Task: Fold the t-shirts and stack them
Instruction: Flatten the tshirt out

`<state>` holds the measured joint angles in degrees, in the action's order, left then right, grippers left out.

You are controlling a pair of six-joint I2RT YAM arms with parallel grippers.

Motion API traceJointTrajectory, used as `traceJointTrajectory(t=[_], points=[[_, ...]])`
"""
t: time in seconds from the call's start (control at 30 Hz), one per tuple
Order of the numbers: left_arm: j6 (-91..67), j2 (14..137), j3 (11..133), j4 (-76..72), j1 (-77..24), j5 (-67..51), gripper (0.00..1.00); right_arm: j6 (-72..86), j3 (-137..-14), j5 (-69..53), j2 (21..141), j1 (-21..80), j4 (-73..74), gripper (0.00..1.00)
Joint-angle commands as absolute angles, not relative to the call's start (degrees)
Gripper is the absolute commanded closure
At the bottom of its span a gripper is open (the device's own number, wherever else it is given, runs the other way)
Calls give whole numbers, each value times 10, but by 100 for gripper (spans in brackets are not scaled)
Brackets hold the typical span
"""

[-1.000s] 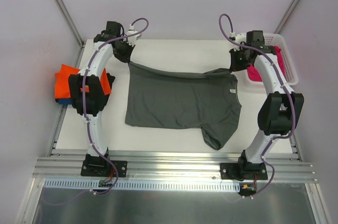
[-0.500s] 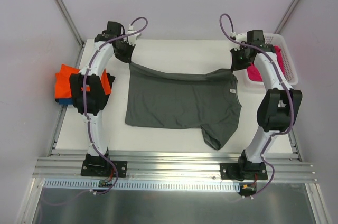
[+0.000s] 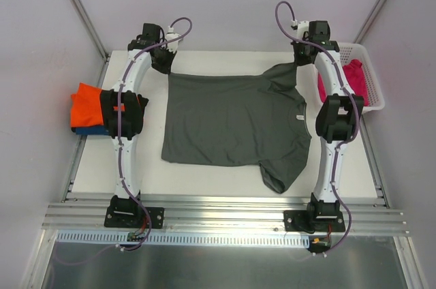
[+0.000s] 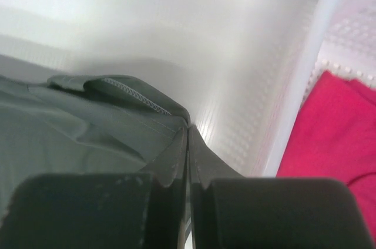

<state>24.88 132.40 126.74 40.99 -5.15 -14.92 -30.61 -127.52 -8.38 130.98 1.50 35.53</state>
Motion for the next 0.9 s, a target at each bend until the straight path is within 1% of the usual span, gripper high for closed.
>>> traceJointTrajectory(t=[0.0,0.23,0.6,0.87], points=[[250,1318,1303,408,-46,-135,100,-331,-1345,-57,1314,39,302,99],[248,1310,1301,405,-46,-135,100,-377,-1360,-31,1295,57,221,99],[236,1300,1287,401,-49,-140,100,-382,-1332,-25,1282,58,239,99],[257,1287,1275,399,-49,-127,100,-412,-1300,-17,1275,55,252,99]])
